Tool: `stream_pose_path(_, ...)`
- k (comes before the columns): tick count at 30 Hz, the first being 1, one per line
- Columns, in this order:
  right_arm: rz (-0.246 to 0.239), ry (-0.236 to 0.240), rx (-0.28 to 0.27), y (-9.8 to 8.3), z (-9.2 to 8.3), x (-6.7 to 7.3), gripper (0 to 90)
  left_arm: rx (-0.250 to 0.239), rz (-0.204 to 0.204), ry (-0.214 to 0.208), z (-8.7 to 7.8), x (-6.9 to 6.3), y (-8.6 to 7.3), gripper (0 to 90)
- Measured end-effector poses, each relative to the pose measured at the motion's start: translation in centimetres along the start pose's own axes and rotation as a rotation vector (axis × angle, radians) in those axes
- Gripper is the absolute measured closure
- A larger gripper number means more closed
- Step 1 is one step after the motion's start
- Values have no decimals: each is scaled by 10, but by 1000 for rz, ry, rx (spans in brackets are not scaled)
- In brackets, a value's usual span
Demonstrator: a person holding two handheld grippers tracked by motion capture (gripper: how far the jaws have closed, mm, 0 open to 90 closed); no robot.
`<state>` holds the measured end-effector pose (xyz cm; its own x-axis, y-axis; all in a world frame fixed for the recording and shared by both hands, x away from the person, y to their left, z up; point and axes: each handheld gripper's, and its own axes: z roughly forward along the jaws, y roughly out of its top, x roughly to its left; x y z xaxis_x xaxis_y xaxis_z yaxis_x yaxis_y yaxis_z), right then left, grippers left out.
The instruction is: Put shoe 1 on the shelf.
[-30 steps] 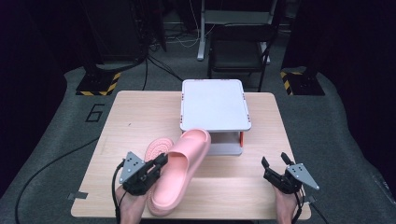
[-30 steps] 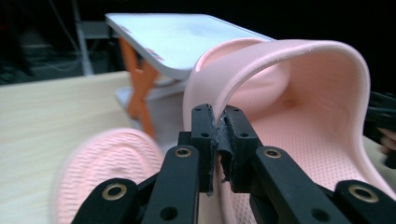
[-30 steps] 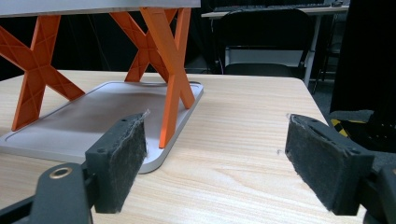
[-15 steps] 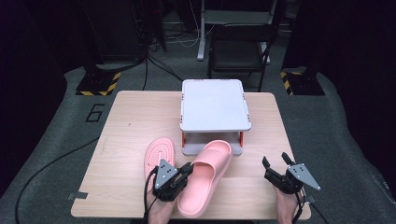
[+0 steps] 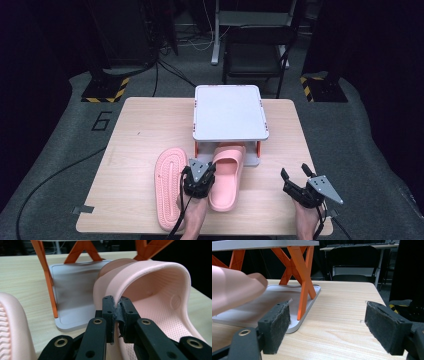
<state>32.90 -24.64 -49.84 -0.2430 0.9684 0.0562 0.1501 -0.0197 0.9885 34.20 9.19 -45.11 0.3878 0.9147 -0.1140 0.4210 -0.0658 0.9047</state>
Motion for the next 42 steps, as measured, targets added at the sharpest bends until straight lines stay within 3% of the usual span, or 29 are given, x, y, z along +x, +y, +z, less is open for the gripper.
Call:
stream_pose_path(1, 1, 0, 1, 0, 0, 0, 201, 0, 0, 0, 0, 0, 0, 836)
stream_pose_path(3, 1, 0, 1, 0, 0, -1, 201, -21, -17, 50, 13, -3, 1, 838)
stream_pose_path(5, -2, -1, 1, 0, -1, -1, 201, -21, -32, 61, 16, -2, 2, 839)
stream_pose_path(6, -1, 0, 3, 0, -1, -1, 201, -18, -60, 95, 27, 3, 2, 840)
stream_pose_path(7, 0, 3, -1, 0, -1, -1, 201, -18, -60, 95, 27, 3, 2, 839)
stream_pose_path(8, 3, 0, -2, 0, -1, -1, 201, -12, -72, 128, 36, 7, 4, 839)
stream_pose_path(10, 1, 1, -2, 0, -1, -1, 201, 4, -89, 133, 42, 12, 6, 838)
stream_pose_path(15, 1, 6, 1, 0, 0, -1, 201, 38, -61, 179, 53, 20, 10, 837)
stream_pose_path(24, -1, 7, -2, 0, 0, 0, 201, 94, -55, 232, 70, 30, 10, 835)
stream_pose_path(26, -2, 7, -1, 0, 0, 1, 201, 98, -32, 269, 75, 29, 9, 833)
stream_pose_path(29, -3, 7, -2, 0, 0, 1, 201, 112, -38, 279, 78, 31, 10, 831)
stream_pose_path(31, -4, 8, -2, 0, 0, 1, 201, 124, -67, 267, 79, 33, 11, 827)
stream_pose_path(36, -2, 15, 2, 0, 1, 2, 201, 130, -73, 248, 77, 34, 10, 788)
stream_pose_path(37, -4, 19, 9, 0, 0, 2, 201, 118, -60, 243, 73, 33, 12, 710)
stream_pose_path(39, -4, 22, 6, 0, 1, 3, 201, 114, -55, 240, 71, 32, 13, 673)
stream_pose_path(40, -9, 29, 12, 0, 2, 4, 201, 110, -51, 215, 66, 32, 15, 635)
stream_pose_path(41, -12, 31, 13, 0, 2, 5, 201, 110, -51, 215, 66, 32, 15, 606)
stream_pose_path(42, -20, 36, 14, 0, 2, 6, 201, 104, -45, 161, 54, 32, 15, 575)
